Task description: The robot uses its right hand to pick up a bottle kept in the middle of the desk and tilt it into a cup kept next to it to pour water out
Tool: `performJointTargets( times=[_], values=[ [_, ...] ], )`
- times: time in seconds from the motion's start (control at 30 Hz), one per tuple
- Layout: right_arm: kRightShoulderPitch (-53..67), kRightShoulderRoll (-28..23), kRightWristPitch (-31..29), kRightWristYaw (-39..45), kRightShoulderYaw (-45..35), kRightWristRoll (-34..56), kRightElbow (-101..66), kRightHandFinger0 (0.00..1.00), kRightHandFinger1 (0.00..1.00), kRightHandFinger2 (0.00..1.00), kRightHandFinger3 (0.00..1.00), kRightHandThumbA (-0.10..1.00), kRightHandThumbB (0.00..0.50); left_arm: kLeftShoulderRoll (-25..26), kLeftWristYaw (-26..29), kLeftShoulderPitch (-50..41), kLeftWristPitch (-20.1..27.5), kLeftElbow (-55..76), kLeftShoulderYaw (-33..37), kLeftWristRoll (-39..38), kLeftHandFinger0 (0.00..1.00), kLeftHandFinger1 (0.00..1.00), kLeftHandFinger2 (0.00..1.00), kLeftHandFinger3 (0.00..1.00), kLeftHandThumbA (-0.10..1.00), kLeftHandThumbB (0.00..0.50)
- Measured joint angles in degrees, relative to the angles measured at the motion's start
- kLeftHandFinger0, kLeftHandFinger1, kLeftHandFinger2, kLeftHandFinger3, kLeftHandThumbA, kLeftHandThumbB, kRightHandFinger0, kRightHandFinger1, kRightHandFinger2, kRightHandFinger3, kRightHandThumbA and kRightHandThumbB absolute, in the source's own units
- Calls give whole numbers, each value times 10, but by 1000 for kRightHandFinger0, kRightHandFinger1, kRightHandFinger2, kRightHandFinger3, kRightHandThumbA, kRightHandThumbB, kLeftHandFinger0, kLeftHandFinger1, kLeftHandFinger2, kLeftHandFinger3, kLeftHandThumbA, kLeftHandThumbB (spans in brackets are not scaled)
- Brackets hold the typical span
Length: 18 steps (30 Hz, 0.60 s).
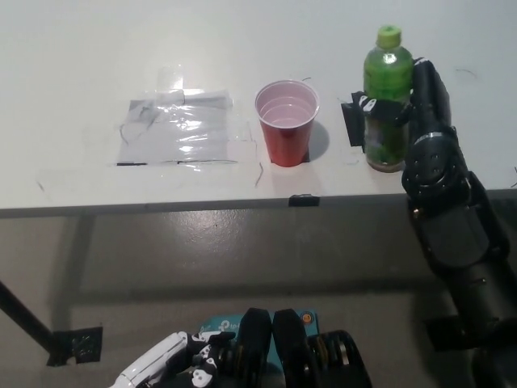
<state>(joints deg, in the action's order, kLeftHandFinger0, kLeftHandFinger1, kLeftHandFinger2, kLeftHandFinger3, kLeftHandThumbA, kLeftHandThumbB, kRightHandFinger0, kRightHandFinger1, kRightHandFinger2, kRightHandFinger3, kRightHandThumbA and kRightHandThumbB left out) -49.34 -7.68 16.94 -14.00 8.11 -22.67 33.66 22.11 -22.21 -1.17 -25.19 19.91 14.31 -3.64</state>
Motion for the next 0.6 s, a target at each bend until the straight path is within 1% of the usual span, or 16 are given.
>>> performJointTargets(
  times=[0.03,0.07,0.13,0.17,0.23,0.3,0.37,0.43,0.47,0.5,0.53,0.6],
  values=[
    [0,-3,0,2,8,-3,-3,0,0,33,115,-100,67,0,0,0,0,0,0,0,912,967,923,1000,1000,500],
    [0,-5,0,3,16,-7,-7,0,0,50,113,-100,115,0,0,0,0,0,0,0,914,969,925,1000,1000,500],
    [0,-8,0,6,28,-12,-10,0,0,60,128,-100,192,0,0,0,0,0,0,0,910,966,925,1000,1000,500],
    [0,-10,0,7,35,-15,-10,0,0,60,143,-100,204,1,0,0,0,0,0,0,908,965,925,1000,1000,500],
    [0,-12,0,9,56,-27,-10,0,0,64,147,-100,195,1,0,0,0,0,0,0,894,955,920,1000,1000,500],
    [0,-12,0,13,76,-35,-10,0,0,96,165,-100,191,1,0,0,0,0,0,0,899,967,929,1000,1000,500],
    [0,-13,0,16,90,-43,-10,0,0,111,193,-100,208,1,0,0,0,0,0,0,899,967,927,1000,1000,500],
    [0,-14,0,17,107,-53,-8,0,0,115,229,-100,201,1,0,0,0,0,0,0,901,968,928,1000,1000,500],
    [0,-15,0,18,114,-57,-8,0,0,113,227,-100,210,1,0,0,0,0,0,0,900,967,927,1000,1000,500],
    [0,-16,0,19,124,-62,-7,0,0,97,239,-100,203,1,0,0,0,0,0,0,902,968,928,1000,1000,500],
    [0,-17,0,20,131,-67,-7,0,0,76,251,-100,179,1,0,0,0,0,0,0,901,967,927,1000,1000,500],
    [-1,-22,0,21,150,-79,-5,0,0,83,262,-100,170,1,0,0,0,0,0,0,897,962,923,1000,1000,500]
  ],
)
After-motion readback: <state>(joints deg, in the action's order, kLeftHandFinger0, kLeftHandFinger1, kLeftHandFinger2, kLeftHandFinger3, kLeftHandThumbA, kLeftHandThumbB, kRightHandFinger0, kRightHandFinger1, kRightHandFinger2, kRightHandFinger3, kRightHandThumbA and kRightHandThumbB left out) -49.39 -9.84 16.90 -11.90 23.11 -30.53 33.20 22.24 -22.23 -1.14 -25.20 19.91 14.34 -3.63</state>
